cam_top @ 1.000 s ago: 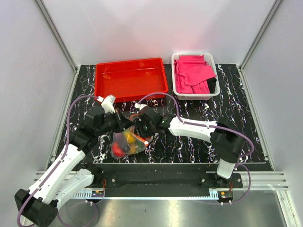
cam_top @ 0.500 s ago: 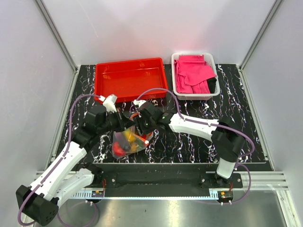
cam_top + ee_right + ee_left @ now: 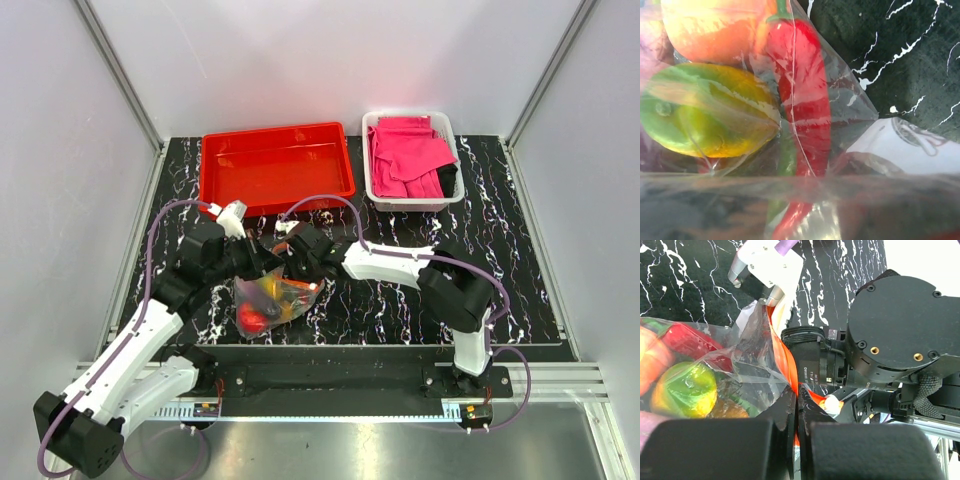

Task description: Open the zip-top bag and remove the fake food

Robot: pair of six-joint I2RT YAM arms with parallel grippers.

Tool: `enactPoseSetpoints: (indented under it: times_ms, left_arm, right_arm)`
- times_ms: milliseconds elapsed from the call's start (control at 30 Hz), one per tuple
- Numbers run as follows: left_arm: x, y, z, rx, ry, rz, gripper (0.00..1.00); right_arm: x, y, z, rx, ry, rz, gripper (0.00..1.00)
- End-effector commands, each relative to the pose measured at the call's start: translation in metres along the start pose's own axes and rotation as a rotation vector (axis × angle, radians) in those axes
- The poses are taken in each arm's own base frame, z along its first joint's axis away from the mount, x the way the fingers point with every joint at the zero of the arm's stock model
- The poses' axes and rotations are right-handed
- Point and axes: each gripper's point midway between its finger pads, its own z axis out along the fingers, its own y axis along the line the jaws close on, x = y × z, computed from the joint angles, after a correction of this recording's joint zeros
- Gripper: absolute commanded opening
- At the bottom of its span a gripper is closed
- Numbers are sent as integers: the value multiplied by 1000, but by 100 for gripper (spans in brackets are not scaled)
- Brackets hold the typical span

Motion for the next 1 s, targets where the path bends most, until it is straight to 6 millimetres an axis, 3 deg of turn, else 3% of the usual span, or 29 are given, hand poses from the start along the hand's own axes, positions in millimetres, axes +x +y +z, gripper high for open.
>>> enactPoseSetpoints:
  times_ms: [0,200,233,333,567,833,967]
  left_arm:
    - [-20,-15,-7,40,-76,42,0]
    - [-15,-7,-8,20,-82,34,0]
    - [-15,-7,-8,21,-85,34,0]
    - [-12,-7,-10,25,-79,39,0]
    - [-8,0,-18,-10,-76,58,0]
    - [-34,-13,-37,-25,-159,159,0]
    - [-44,-11,-46,-73,-192,177,0]
  right_arm:
    - [-22,9,-6,-42,-60,-8,52]
    - [-28,26,-27,-118,-85,14,25]
    - [-28,29,-30,-134,-84,24,16]
    - [-31,36,-38,-160,-91,52,0]
    - [-35,58,-72,-251,-94,93,0]
    - [-2,72,-91,-341,52,112,0]
    - [6,62,-99,-321,26,46,0]
